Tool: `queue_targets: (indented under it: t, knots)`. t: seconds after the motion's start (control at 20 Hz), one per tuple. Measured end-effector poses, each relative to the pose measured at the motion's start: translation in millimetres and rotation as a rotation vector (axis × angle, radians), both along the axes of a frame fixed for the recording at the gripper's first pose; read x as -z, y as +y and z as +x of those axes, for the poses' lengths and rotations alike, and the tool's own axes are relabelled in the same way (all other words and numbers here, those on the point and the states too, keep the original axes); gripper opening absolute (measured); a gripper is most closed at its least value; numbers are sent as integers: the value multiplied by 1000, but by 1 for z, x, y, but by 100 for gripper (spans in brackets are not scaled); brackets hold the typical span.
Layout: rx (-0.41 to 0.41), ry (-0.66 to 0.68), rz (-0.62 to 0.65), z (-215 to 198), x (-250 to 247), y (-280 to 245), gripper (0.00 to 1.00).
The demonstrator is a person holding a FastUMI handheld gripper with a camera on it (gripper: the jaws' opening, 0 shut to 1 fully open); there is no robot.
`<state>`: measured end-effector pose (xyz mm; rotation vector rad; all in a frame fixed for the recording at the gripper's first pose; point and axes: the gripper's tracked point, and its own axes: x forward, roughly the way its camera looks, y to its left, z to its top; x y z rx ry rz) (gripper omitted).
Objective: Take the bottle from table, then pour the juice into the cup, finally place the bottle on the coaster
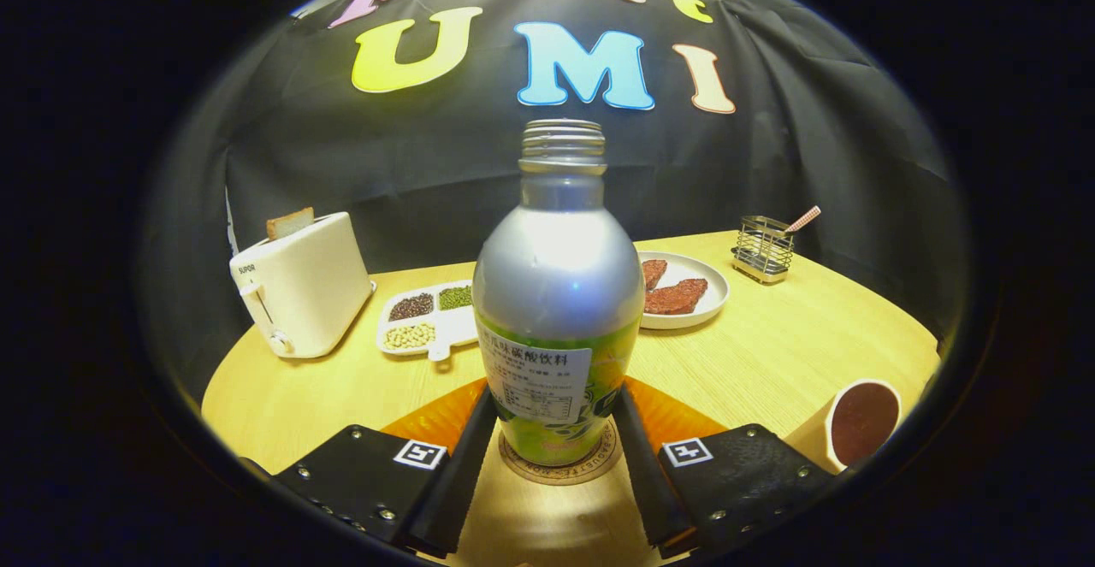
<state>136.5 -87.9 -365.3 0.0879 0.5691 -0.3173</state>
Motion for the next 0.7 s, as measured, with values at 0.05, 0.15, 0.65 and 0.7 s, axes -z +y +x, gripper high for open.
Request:
queue_targets:
  t: [0.05, 0.15, 0.65, 0.7]
  knots:
    - [-6, 4, 3, 1, 3, 2, 77]
    - [-20, 16, 3, 2, 8, 3, 79]
    - [-15, 4, -8, -13, -15, 2, 98]
    - [-29, -14, -11, -15, -24, 5, 98]
